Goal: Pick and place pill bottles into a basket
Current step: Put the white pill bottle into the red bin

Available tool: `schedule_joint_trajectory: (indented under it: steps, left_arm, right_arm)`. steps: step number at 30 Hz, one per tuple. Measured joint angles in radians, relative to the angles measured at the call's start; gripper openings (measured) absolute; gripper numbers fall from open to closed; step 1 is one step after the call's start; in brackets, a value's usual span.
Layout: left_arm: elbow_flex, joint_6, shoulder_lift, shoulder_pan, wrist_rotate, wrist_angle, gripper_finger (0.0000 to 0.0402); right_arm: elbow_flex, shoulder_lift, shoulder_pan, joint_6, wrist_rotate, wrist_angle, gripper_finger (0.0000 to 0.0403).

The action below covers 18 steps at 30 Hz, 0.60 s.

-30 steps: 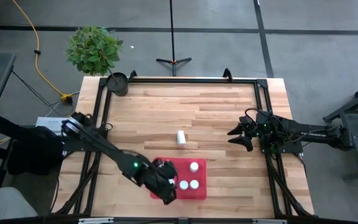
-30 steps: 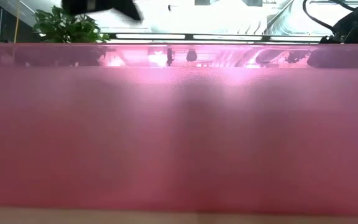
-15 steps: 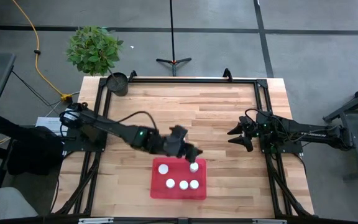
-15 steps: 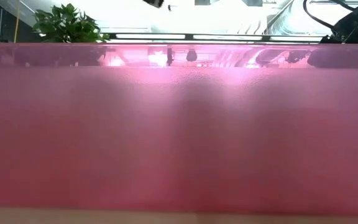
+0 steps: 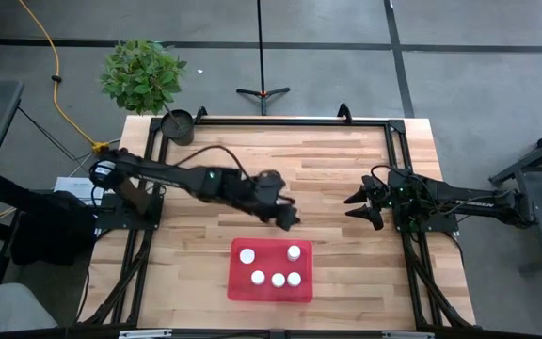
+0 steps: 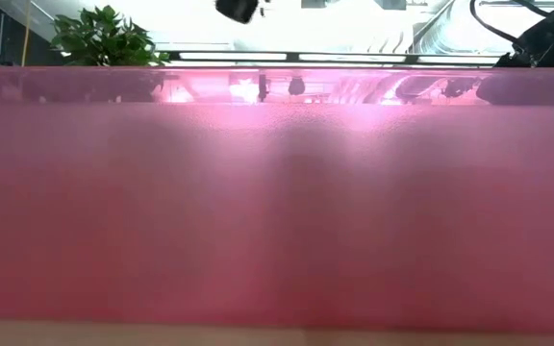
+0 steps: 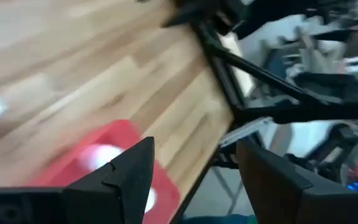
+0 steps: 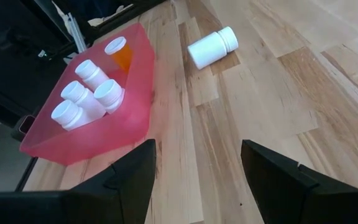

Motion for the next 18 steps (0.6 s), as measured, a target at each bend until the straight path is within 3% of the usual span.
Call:
schedule_joint_trajectory:
  steps: [3,8,13,18]
  left_arm:
    - [0.094,-0.019,-0.015,0.03,-0.009,-0.293,0.0265]
    - [0.267,-0.072,-0.015,0.049,-0.122,-0.657,0.0262]
    - [0.321,-0.151,-0.015,0.063,-0.153,-0.794,0.0259]
    - [0.312,-0.174,0.013,0.085,-0.084,-0.835,0.0259]
  right_arm:
    - [0.0,0.001,0.0,0.0,0.0,0.0,0.0226]
    - [0.0,0.004,0.0,0.0,0.0,0.0,0.0226]
    - [0.0,0.014,0.0,0.0,0.0,0.001,0.0226]
    - [0.0,0.014,0.0,0.0,0.0,0.001,0.0226]
